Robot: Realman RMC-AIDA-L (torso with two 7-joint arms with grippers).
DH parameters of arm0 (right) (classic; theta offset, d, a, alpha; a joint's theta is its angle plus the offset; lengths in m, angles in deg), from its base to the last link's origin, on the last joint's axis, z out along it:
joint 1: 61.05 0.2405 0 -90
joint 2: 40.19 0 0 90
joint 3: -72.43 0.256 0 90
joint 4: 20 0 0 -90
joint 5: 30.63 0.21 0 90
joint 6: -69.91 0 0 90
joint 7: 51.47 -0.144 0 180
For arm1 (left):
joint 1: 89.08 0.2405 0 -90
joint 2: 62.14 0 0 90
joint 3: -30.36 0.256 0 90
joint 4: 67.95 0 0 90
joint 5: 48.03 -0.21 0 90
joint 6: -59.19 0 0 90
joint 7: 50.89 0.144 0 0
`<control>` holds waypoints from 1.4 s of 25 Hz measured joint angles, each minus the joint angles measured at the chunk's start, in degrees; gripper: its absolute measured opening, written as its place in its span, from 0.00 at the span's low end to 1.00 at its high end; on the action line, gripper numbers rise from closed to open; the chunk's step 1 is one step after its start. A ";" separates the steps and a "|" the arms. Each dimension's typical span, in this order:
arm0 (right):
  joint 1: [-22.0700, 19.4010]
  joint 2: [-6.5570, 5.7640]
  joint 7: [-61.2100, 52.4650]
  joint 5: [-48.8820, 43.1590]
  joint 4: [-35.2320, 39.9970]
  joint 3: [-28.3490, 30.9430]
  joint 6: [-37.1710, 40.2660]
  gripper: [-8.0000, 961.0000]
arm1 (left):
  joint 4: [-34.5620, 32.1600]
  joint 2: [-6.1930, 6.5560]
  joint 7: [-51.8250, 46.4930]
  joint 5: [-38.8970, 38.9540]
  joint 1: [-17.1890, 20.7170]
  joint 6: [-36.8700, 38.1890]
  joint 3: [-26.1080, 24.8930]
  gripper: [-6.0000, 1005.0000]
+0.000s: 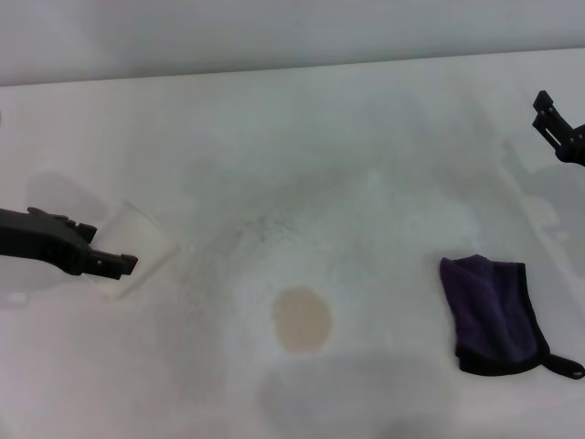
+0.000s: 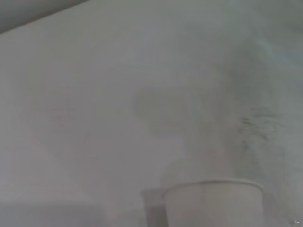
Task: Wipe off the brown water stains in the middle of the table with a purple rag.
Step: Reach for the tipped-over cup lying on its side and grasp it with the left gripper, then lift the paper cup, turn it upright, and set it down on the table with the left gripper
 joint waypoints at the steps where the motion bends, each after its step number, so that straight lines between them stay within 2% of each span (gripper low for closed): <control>1: 0.00 0.00 0.00 0.00 0.00 0.00 0.06 0.91 | 0.34 -0.06 0.03 -0.05 0.04 -0.92 0.00 0.88; 6: 0.01 0.00 -0.03 0.00 0.00 0.00 0.40 0.91 | 2.78 -0.11 0.84 -0.13 -0.26 -4.92 -0.01 0.88; 10: -0.12 -0.04 -0.20 0.00 0.03 0.00 0.66 0.91 | 4.44 -0.68 2.94 -0.07 -0.94 -7.03 0.03 0.88; 20: -0.17 -0.09 -0.24 0.00 0.30 0.00 1.60 0.91 | 9.32 -0.97 6.49 0.05 -4.47 -10.68 0.70 0.87; 30: 0.35 -0.05 -0.04 0.00 0.42 0.00 3.45 0.91 | 9.08 -1.37 7.33 0.60 -4.56 -11.60 0.78 0.87; 35: 0.52 -0.02 -0.01 -0.19 0.43 -0.01 3.38 0.91 | 8.10 -1.55 9.93 6.16 -3.39 -11.66 1.45 0.76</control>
